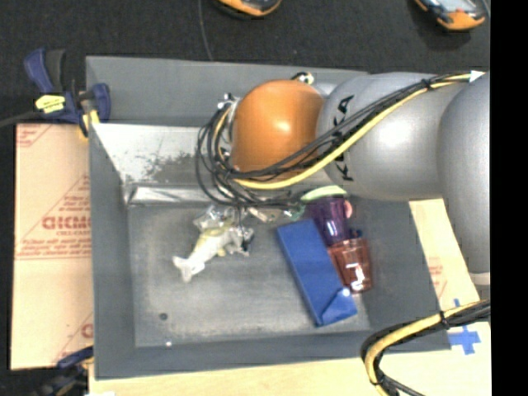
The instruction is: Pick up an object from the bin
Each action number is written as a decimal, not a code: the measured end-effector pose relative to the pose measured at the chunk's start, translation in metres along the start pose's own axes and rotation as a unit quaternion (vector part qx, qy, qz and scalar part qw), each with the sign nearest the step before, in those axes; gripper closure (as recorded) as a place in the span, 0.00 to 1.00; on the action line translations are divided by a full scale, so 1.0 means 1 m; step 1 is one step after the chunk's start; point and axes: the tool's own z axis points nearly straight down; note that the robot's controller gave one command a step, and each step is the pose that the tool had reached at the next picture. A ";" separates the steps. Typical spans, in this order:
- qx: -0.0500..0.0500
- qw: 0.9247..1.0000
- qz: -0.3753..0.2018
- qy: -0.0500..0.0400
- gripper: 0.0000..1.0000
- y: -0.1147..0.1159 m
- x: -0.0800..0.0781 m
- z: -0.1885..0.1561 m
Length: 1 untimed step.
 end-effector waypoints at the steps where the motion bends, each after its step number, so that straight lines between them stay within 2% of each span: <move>1: 0.000 1.000 0.001 0.000 1.00 0.000 0.000 -0.022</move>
Offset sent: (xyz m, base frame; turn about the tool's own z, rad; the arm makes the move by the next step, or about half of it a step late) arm 0.0003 0.0000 0.0182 0.0009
